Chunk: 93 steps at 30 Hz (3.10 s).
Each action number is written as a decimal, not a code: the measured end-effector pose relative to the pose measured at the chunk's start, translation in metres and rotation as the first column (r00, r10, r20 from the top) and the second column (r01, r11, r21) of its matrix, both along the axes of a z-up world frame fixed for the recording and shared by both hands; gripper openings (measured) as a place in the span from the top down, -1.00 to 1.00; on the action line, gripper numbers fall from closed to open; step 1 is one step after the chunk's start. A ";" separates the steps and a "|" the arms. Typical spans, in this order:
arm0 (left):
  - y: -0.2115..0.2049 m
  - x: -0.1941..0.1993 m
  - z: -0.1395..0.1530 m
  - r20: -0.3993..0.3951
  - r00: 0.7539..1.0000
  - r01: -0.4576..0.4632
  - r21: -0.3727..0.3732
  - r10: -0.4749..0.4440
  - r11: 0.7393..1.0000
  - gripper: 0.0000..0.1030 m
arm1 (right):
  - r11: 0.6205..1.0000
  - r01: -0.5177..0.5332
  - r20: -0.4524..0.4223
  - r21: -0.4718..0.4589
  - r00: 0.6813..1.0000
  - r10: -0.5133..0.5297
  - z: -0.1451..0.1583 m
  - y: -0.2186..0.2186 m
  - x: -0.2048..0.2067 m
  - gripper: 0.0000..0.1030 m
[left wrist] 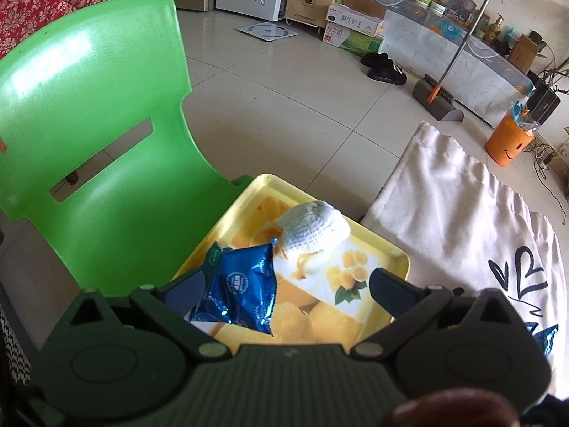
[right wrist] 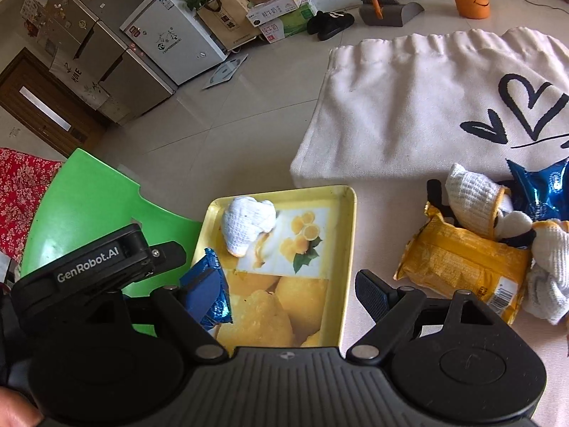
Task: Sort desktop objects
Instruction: 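Move both open grippers back over the remaining pile, then close right gripper on another white glove while left gripper approaches yellow wafer packet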
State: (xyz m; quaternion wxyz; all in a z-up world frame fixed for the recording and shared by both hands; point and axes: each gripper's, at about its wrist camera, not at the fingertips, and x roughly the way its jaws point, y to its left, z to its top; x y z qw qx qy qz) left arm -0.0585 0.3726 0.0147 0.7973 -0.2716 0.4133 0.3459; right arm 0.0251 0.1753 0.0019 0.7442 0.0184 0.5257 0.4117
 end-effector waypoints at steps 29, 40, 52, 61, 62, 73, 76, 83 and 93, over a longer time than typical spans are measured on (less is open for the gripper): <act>-0.118 0.075 -0.024 -0.063 0.960 0.273 -0.018 -0.273 0.962 -0.99 | 0.946 0.254 0.072 -0.202 0.967 -0.244 0.004 -0.135 0.090 -0.63; -0.163 0.109 -0.047 -0.096 0.948 0.298 -0.052 -0.302 0.953 -0.99 | 0.901 0.389 0.032 -0.194 0.920 -0.390 0.004 -0.192 0.121 -0.63; -0.172 0.135 -0.072 -0.125 0.963 0.234 -0.061 -0.240 0.970 -0.99 | 0.854 0.490 -0.030 -0.176 0.864 -0.502 -0.010 -0.229 0.145 -0.63; -0.160 0.152 -0.100 -0.160 0.972 0.159 -0.083 -0.171 0.984 -0.99 | 0.859 0.485 -0.063 -0.168 0.864 -0.500 -0.022 -0.227 0.156 -0.63; -0.160 0.153 -0.104 -0.171 0.970 0.157 -0.086 -0.170 0.984 -0.99 | 0.859 0.483 -0.065 -0.166 0.864 -0.499 -0.023 -0.227 0.157 -0.63; -0.170 0.131 -0.115 -0.182 0.967 0.151 -0.144 -0.177 0.978 -0.99 | 0.839 0.504 -0.101 -0.207 0.842 -0.531 -0.033 -0.234 0.163 -0.63; -0.171 0.121 -0.117 -0.183 0.968 0.139 -0.184 -0.173 0.973 -0.99 | 0.860 0.470 -0.106 -0.198 0.862 -0.495 -0.032 -0.227 0.159 -0.63; -0.182 0.100 -0.118 -0.194 0.955 0.183 -0.199 -0.222 0.963 -0.99 | 0.915 0.368 -0.169 -0.168 0.903 -0.394 -0.038 -0.210 0.150 -0.63; -0.219 0.080 -0.117 -0.262 0.871 0.387 -0.155 -0.416 0.909 -0.99 | 0.962 0.224 -0.211 -0.152 0.944 -0.254 -0.047 -0.190 0.134 -0.63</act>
